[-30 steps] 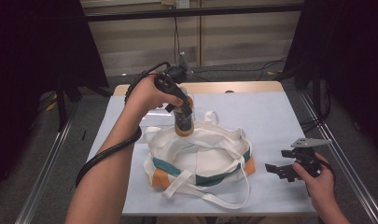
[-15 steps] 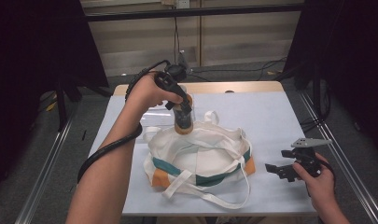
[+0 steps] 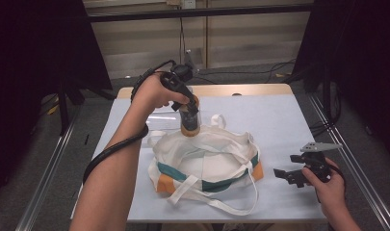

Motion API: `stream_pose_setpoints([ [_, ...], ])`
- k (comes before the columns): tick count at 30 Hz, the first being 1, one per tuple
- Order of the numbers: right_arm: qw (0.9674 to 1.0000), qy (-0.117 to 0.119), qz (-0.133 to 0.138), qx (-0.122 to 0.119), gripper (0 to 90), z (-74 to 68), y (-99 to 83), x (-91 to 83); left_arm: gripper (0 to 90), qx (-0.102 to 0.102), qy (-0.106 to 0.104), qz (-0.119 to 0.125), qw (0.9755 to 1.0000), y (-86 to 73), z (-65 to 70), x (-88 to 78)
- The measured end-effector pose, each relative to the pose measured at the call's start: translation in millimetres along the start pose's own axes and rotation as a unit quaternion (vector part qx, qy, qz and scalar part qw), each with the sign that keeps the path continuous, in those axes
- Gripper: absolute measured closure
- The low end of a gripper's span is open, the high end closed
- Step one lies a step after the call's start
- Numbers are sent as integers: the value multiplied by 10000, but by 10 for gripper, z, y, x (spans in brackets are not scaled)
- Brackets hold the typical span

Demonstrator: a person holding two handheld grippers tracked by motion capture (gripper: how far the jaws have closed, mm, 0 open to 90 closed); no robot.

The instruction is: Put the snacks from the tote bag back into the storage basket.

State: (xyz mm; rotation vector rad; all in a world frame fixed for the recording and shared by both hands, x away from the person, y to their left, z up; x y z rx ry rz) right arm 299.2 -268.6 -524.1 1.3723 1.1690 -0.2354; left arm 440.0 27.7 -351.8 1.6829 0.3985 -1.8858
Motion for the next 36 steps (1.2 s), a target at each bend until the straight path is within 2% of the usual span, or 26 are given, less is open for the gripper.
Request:
stream_pose_setpoints([
  [8,10000,2,11,-10,35,7,4,-2,301,-19,42,13,10000,37,-25,-25],
  [12,10000,-3,6,-1,36,11,1,-3,301,44,42,9,10000,59,-45,-25],
  [14,10000,-5,7,-2,35,11,2,-3,301,40,25,-47,10000,57,-48,-30],
  [22,10000,-8,18,-11,35,21,5,-2,301,-54,18,25,10000,100,-63,-19],
  [36,10000,-9,20,8,35,26,3,-4,301,-66,47,-2,10000,142,-113,-32],
])
Point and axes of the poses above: each handheld gripper's, and its own axes: x roughly forward along the jaws, y roughly out of its top, z roughly to its right, the point moved 10 cm from there along x, roughly forward along the jaws, and after that the axes turned 7 degrees about -z, right-handed, at the moved point
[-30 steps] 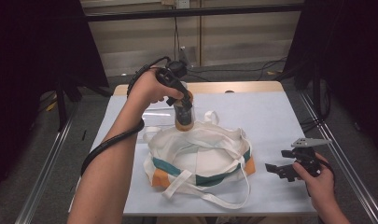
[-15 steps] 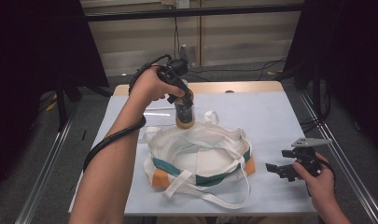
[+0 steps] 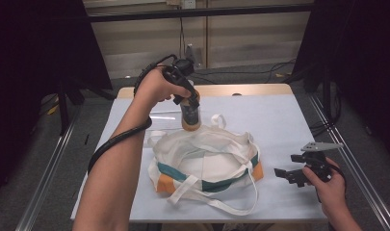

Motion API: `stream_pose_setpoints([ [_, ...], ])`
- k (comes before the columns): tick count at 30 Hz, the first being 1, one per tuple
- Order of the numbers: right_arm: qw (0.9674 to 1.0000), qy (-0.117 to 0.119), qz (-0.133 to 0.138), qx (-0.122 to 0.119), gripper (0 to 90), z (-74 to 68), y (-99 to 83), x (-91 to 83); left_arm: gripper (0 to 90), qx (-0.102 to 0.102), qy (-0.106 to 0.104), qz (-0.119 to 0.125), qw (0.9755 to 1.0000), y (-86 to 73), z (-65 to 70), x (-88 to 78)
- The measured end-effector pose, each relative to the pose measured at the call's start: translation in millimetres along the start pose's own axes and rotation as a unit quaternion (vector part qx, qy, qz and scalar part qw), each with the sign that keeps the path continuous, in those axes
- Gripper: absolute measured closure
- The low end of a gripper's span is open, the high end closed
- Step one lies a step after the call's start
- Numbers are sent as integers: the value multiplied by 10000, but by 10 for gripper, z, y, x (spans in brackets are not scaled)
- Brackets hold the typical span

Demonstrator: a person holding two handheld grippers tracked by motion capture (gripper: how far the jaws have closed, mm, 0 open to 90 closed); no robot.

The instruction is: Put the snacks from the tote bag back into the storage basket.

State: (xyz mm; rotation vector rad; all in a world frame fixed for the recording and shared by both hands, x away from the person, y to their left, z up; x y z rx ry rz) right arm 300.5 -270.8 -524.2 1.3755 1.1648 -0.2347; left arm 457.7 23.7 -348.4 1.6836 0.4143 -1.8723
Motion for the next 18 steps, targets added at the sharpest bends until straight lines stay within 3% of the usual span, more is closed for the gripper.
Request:
stream_pose_setpoints([
  [18,10000,15,-25,41,35,-9,-9,12,301,-82,53,58,9999,57,-79,-2],
])
Point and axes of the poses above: each handheld gripper's, and its own axes: x roughly forward along the jaws, y roughly out of its top, z roughly to its right, the point moved 10 cm from there along x, roughly forward along the jaws, and after that the axes turned 7 degrees about -z, right-handed, at the moved point
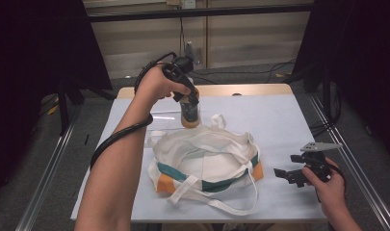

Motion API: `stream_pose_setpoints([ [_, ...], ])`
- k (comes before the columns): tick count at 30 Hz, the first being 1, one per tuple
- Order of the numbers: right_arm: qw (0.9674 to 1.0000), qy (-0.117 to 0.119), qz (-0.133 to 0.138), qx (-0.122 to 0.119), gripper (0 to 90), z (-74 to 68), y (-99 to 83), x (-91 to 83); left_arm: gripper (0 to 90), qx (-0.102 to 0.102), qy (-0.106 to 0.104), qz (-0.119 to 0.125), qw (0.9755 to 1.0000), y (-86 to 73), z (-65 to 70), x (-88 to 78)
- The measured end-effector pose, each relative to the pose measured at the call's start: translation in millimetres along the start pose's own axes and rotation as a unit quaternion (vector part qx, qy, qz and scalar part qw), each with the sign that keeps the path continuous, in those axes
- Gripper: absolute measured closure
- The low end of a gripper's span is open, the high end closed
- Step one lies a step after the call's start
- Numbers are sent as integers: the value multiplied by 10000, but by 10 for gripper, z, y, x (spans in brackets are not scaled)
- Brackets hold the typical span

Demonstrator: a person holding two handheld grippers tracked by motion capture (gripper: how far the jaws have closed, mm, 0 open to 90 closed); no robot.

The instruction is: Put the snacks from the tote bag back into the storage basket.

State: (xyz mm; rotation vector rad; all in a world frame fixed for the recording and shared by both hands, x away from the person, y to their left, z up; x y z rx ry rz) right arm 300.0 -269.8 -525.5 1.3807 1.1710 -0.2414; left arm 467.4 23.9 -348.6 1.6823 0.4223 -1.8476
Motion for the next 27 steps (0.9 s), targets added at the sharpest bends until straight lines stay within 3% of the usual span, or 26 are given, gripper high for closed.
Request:
stream_pose_setpoints([
  [11,10000,11,-3,-24,36,9,-5,6,301,-108,19,45,9999,35,-49,21],
  [27,10000,23,1,-39,35,-8,-1,6,301,-2,62,-6,10000,78,-76,93],
])
Point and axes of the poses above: each handheld gripper's, and its own axes: x roughly forward along the jaws, y roughly out of its top, z roughly to its right, the point moved 10 cm from there along x, roughly forward along the jaws, and after that the axes turned 7 degrees about -z, right-handed, at the moved point
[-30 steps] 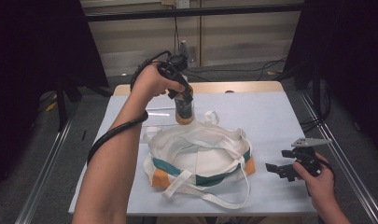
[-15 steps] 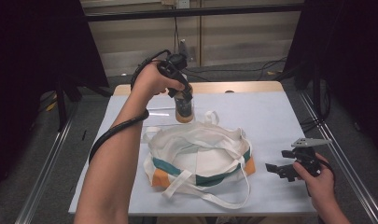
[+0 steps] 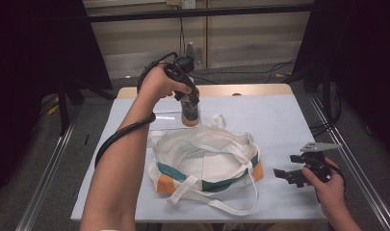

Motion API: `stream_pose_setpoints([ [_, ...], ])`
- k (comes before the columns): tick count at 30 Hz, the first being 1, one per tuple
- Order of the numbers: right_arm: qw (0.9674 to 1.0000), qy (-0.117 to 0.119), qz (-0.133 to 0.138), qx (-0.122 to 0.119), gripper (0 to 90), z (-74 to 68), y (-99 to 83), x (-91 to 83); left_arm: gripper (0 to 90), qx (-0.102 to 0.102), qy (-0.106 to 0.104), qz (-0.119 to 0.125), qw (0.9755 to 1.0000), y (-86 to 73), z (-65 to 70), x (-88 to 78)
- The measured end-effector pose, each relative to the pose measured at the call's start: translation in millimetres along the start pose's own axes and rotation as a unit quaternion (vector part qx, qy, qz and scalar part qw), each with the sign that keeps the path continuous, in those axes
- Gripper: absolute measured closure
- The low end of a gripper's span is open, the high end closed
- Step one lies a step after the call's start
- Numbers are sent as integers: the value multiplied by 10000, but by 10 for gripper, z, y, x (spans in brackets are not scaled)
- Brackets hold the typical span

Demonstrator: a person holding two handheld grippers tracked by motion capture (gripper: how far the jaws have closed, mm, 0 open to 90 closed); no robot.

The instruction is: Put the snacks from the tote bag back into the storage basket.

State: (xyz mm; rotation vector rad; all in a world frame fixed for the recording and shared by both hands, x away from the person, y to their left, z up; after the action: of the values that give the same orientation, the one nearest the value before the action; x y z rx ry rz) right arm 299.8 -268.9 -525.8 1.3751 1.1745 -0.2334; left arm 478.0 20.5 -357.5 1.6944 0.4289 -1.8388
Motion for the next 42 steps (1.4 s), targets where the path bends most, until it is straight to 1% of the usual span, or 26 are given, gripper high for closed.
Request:
stream_pose_setpoints([
  [1,10000,-14,10,-8,36,3,1,0,301,23,6,-28,10000,-2,-4,4],
  [3,10000,-13,7,-3,36,-1,0,-1,301,33,10,-6,10000,11,-14,12],
  [4,10000,-2,3,9,36,-5,-2,-2,301,7,21,-6,10000,13,-18,16],
  [5,10000,-3,8,17,36,-6,-2,-2,301,11,-10,4,10000,18,-20,22],
  [8,10000,-5,1,11,36,-2,-6,-1,301,0,20,20,10000,30,-34,31],
  [9,10000,-9,-7,22,35,3,-9,-2,301,44,36,-4,10000,27,-42,31],
  [11,10000,-11,-7,24,36,5,-11,-2,301,37,-5,10,10000,32,-51,40],
  [15,10000,-4,0,31,35,9,-14,-5,301,57,4,16,10000,36,-63,67],
  [16,10000,-5,-1,35,36,10,-15,-6,301,-11,-23,25,10000,36,-63,74],
  [20,10000,-6,-3,36,35,10,-17,-8,301,20,-9,-2,10000,32,-89,95],
  [21,10000,2,-3,37,35,7,-18,-8,301,21,-32,8,10000,33,-96,95],
  [22,10000,1,4,46,36,5,-18,-6,301,-32,-57,23,10000,35,-99,96],
  [25,10000,-2,2,41,35,5,-19,-5,301,-47,-61,45,10000,41,-115,100],
  [27,10000,-2,4,41,35,7,-20,-8,301,12,-21,-12,10000,38,-132,109],
  [29,10000,-2,0,52,35,5,-21,-8,301,-20,-48,12,10000,47,-132,125],
  [30,10000,-7,-1,54,35,6,-21,-9,301,-93,-72,26,9999,51,-131,135],
  [33,10000,-3,0,55,36,7,-23,-11,301,27,-50,-37,10000,49,-154,152],
  [36,10000,-10,7,43,36,11,-24,-9,301,-32,-37,-20,10000,55,-170,164],
  [37,10000,-11,11,43,35,12,-23,-11,300,7,-51,-39,10000,54,-176,168],
  [38,10000,-11,11,43,35,12,-23,-11,300,-39,-37,-29,10000,55,-182,171],
  [42,10000,4,14,45,36,12,-23,-10,301,-62,-24,-19,10000,63,-195,183],
])
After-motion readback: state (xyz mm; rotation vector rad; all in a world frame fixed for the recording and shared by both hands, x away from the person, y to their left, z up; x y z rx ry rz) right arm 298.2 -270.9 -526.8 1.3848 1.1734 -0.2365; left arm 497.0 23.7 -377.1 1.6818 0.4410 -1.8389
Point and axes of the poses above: each handheld gripper's, and its own axes: x roughly forward along the jaws, y roughly out of its top, z roughly to its right, the point moved 10 cm from there along x, roughly forward along the jaws, and after that the axes turned 7 degrees about -z, right-handed, at the moved point
